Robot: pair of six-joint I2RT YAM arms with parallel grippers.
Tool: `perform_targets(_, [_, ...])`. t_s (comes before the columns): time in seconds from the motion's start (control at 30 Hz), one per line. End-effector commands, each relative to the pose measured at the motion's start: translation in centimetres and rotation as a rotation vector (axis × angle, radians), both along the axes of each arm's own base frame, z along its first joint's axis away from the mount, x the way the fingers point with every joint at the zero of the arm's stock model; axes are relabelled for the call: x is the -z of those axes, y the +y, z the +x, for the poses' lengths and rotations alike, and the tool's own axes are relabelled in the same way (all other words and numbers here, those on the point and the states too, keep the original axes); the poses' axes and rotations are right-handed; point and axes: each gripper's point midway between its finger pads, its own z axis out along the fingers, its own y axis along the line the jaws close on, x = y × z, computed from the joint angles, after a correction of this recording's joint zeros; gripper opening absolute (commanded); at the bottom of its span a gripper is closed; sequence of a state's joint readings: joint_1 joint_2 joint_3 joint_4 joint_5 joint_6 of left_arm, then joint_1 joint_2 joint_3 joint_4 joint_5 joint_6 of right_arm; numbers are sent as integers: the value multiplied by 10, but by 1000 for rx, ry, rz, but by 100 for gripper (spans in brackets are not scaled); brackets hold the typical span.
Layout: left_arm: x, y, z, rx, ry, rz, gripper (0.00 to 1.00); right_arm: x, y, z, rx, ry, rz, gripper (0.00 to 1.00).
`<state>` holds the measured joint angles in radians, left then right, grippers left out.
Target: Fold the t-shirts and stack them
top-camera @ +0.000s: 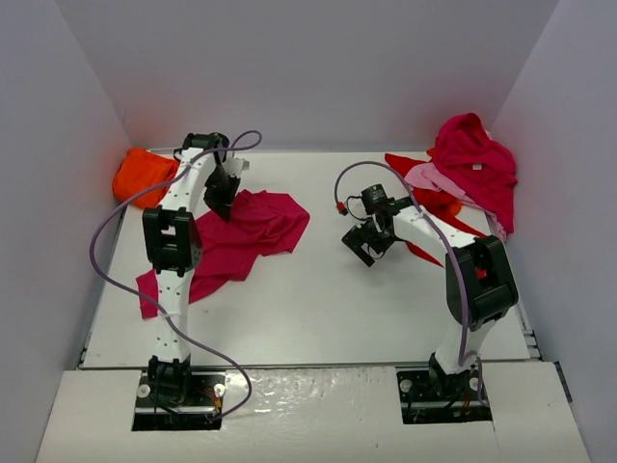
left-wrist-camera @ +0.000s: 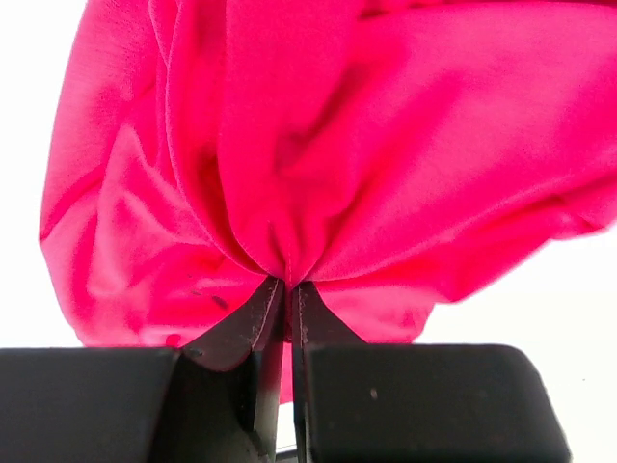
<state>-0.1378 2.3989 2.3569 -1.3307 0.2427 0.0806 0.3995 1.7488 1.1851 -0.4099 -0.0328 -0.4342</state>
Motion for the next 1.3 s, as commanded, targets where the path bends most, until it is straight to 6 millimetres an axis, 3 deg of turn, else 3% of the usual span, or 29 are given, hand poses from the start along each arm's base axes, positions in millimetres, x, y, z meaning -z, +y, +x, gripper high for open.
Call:
perform_targets(0.0, [-130,-25,-28,146,-232,-103,0,-8,13,6,-20,-34,-7,100])
perform_targets(0.17, [-211,-87,-50,433,-484,-175,0,-20,18,4,-35,-55,1,100])
perform_targets(0.27, [-242,-120,-63,549,-603,-253,0,-30,15,4,-42,-82,1,100])
perform_targets(0.37, [-243,-160,-107,757,-564,-345,0,-36,7,4,-36,-105,-25,100])
perform_targets(0.47, [-235,-192,-169,966,-449,-411,0,-39,6,5,-38,-109,-11,100])
perform_targets(0.57, [-238,-212,-225,1154,-407,-432,0,-36,2,8,-27,-102,-10,100])
perform_targets(0.6, [-245,-210,-228,1156,-426,-443,0,-33,4,7,-33,-91,1,100])
perform_targets(0.67, [-260,-206,-231,1153,-481,-458,0,-31,4,7,-37,-81,12,100])
perform_targets(0.77, [-281,-160,-178,940,-607,-413,0,-29,4,8,-37,-80,22,100])
perform_targets(0.8, [-281,-151,-168,907,-618,-393,0,-30,3,9,-37,-82,23,100])
perform_targets(0.87, [-272,-112,-140,790,-611,-324,0,-31,1,10,-35,-84,25,100])
perform_targets(1.0, [-237,-35,-81,593,-585,-33,0,-35,-4,12,-36,-98,19,100])
perform_targets(1.13, [-186,22,-42,449,-491,178,0,-36,-7,16,-29,-102,14,100])
perform_targets(1.2, [-161,39,-32,407,-437,239,12,-36,-5,17,-31,-102,20,100])
perform_targets(1.27, [-136,50,-27,390,-383,263,41,-34,-4,17,-33,-94,25,100])
